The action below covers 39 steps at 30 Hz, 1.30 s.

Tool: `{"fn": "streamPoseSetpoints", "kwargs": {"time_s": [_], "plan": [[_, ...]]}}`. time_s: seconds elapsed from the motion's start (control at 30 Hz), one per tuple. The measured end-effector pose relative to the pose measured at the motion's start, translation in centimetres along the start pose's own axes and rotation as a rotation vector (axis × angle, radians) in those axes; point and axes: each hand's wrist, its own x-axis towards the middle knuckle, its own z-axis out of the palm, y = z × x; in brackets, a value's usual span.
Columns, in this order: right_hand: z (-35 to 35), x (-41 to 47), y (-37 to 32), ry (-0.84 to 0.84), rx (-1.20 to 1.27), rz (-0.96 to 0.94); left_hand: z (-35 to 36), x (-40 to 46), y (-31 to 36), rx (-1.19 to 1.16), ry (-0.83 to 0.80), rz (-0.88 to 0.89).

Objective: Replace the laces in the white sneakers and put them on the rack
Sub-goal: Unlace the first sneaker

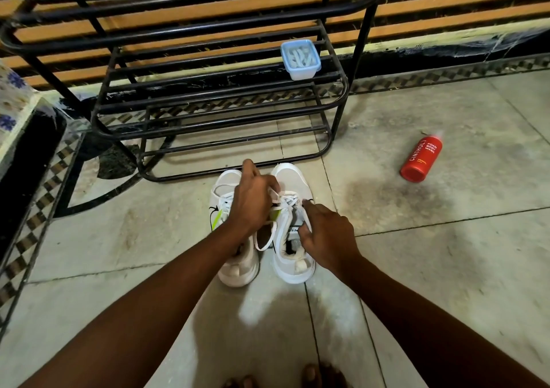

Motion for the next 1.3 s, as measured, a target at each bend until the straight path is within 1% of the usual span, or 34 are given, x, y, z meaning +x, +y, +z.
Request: {"fn": "streamPoseSetpoints", "kwargs": {"time_s": [0.03, 0.1, 0.13, 0.2, 0.3, 0.37, 0.43, 0.5, 0.57, 0.63, 0.7, 0.77, 0.87, 0.93, 1.07, 1.2, 1.3], "plan": [[-0.1, 0.0, -0.1, -0.005, 0.009, -0.004, -0.5, 0.2, -0.1, 0.016, 0.026, -0.013], [-0.3, 0.3, -0.2, -0.026, 0.022, -0.012, -1.1, 0.6, -0.7, 0.054, -0.012, -0.047], [-0.5, 0.5, -0.1, -0.037, 0.028, -0.014, -1.3, 0.6, -0.9, 0.051, -0.063, -0.058], [-1.0, 1.3, 0.0, -0.046, 0.022, -0.026, -1.7, 0.6, -1.2, -0.016, -0.172, -0.014], [-1.5, 3.0, 0.2, -0.034, -0.05, -0.094, -2.8, 0.7, -1.3, -0.138, -0.419, 0.036], [-1.7, 4.1, -0.1, -0.04, -0.095, -0.148, -3.3, 0.8, -1.0, -0.034, -0.553, 0.024], [-1.9, 5.0, -0.4, -0.071, -0.143, -0.216, -3.4, 1.0, -1.0, 0.162, -0.618, 0.043], [-2.0, 5.6, -0.6, -0.164, -0.193, -0.259, -3.2, 1.0, -1.2, 0.264, -0.677, 0.062], [-2.0, 6.4, -0.7, -0.285, -0.225, -0.232, -2.9, 0.9, -1.7, 0.317, -0.691, 0.097], [-2.1, 6.7, -1.0, -0.339, -0.252, -0.211, -2.5, 0.5, -1.7, 0.346, -0.634, 0.158], [-2.0, 6.8, -1.0, -0.335, -0.262, -0.208, -2.4, 0.2, -1.3, 0.327, -0.606, 0.169], [-2.0, 6.6, -1.1, -0.291, -0.275, -0.213, -2.4, 0.3, -1.2, 0.301, -0.639, 0.146], [-1.6, 6.1, -1.0, -0.215, -0.252, -0.169, -2.8, 0.5, -1.1, 0.233, -0.71, 0.079], [-1.4, 5.6, -1.1, -0.195, -0.245, -0.151, -3.1, 0.5, -0.6, 0.202, -0.731, 0.045], [-2.0, 5.3, -1.5, -0.197, -0.237, -0.169, -2.9, -0.1, 0.6, 0.326, -0.688, 0.104], [-3.3, 5.9, -2.2, -0.277, -0.263, -0.206, -2.5, 0.0, 0.9, 0.382, -0.708, 0.106], [-4.1, 6.5, -2.1, -0.273, -0.189, -0.204, -2.6, 0.4, 1.4, 0.43, -0.693, 0.097]]}}
